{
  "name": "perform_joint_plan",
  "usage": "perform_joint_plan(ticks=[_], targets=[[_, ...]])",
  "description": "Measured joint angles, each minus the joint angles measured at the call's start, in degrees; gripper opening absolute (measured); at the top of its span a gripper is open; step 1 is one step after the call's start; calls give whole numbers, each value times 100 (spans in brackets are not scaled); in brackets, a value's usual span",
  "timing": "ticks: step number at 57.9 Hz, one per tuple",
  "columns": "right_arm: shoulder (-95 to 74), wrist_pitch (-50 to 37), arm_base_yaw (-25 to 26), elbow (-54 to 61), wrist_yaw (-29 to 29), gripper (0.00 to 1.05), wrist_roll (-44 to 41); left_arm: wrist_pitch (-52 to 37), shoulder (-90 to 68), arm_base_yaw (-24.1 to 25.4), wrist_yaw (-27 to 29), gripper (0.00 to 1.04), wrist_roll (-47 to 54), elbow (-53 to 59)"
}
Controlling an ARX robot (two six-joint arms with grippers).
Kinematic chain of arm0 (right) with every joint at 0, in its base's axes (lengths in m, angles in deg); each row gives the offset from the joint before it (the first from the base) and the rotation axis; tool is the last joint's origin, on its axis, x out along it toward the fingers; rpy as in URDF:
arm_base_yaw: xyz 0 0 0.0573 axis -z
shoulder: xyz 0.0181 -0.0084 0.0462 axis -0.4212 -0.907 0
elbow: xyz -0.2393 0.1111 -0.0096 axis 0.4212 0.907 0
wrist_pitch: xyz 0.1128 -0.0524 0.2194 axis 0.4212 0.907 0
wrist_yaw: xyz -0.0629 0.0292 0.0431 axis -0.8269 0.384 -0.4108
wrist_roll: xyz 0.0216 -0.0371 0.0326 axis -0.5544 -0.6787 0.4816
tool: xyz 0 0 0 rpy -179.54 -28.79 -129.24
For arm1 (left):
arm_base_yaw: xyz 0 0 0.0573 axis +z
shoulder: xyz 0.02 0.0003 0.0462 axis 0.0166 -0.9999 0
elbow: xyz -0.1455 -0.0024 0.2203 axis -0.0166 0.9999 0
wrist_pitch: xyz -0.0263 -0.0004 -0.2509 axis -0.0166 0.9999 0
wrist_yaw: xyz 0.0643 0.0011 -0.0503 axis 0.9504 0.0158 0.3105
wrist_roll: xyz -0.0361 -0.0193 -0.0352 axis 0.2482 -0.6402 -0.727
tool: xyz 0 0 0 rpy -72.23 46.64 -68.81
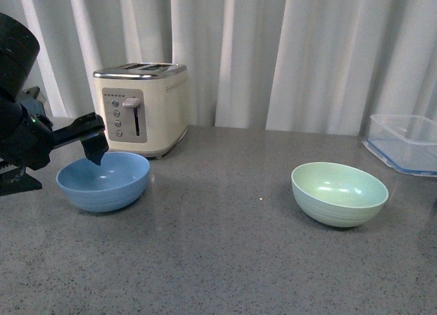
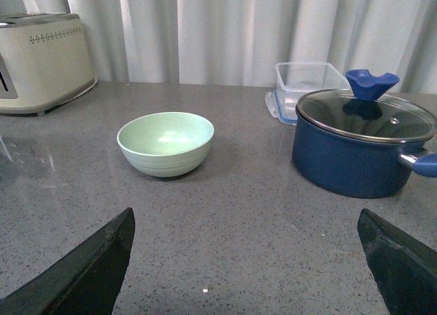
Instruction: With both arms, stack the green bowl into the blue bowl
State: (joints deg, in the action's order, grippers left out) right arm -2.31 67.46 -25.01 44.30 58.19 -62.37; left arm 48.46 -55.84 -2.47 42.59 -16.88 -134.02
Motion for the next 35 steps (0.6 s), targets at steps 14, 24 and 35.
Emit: perform_joint_plan(ticks=[14,24,35], targets=[[0,0,0,0,0,95,0,103,-323,-83,118,77,-118,-175],[0,0,0,0,0,95,0,103,-350,-107,70,52,-160,-201],[0,0,0,0,0,95,0,105,-337,-120,33,19,-251,-203]])
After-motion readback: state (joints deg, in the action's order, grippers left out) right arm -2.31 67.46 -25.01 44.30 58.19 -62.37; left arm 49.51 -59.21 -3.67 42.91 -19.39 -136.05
